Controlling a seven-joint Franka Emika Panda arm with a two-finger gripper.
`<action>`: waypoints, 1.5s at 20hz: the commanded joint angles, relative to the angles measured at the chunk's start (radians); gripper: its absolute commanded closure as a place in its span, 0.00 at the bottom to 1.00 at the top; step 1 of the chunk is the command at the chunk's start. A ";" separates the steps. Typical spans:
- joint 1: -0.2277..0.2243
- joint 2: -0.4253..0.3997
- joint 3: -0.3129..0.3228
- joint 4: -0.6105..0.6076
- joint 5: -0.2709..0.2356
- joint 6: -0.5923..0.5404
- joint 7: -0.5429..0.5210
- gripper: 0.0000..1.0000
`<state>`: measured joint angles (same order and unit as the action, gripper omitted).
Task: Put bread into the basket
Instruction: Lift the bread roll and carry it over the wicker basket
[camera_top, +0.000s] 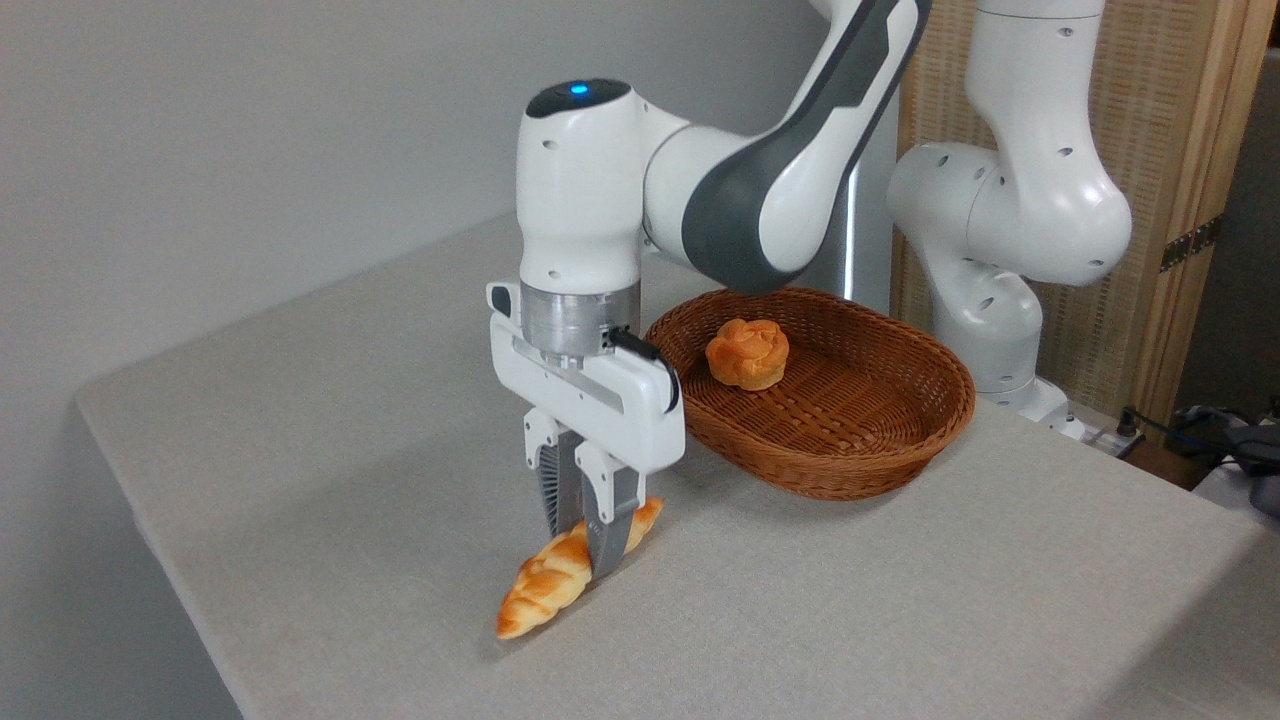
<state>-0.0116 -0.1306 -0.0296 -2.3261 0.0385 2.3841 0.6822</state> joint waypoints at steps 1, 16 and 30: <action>-0.001 -0.035 0.008 0.154 -0.019 -0.271 0.017 0.67; 0.031 -0.337 0.008 0.156 -0.192 -0.645 0.132 0.65; -0.004 -0.567 0.034 -0.143 -0.183 -0.681 0.238 0.66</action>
<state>-0.0065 -0.6033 -0.0214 -2.3884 -0.1303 1.7286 0.8677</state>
